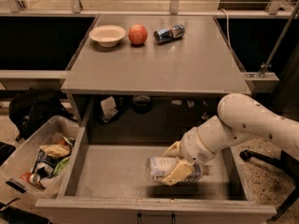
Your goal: Place blue plastic bottle into top drawer
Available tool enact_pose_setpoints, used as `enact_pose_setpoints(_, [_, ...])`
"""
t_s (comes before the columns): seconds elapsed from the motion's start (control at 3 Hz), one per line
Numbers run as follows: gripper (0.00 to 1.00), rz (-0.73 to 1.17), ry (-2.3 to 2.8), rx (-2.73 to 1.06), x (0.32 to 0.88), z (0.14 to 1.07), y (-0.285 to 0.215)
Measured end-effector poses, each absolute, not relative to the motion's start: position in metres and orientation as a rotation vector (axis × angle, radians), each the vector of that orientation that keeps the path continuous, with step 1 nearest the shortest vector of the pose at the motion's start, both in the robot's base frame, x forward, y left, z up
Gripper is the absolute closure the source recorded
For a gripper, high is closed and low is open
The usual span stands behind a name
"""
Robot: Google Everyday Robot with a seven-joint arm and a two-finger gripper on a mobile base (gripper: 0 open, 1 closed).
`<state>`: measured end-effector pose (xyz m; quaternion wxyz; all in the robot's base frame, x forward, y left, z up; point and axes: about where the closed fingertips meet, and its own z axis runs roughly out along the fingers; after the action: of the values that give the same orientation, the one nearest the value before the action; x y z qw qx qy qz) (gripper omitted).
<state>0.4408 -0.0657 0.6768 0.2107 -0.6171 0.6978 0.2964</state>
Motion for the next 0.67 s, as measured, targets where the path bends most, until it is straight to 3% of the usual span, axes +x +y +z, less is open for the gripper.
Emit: enact_pose_setpoints(0.67, [0.35, 0.824, 1.94, -1.715, 0.4408, 0.6768, -0.0657])
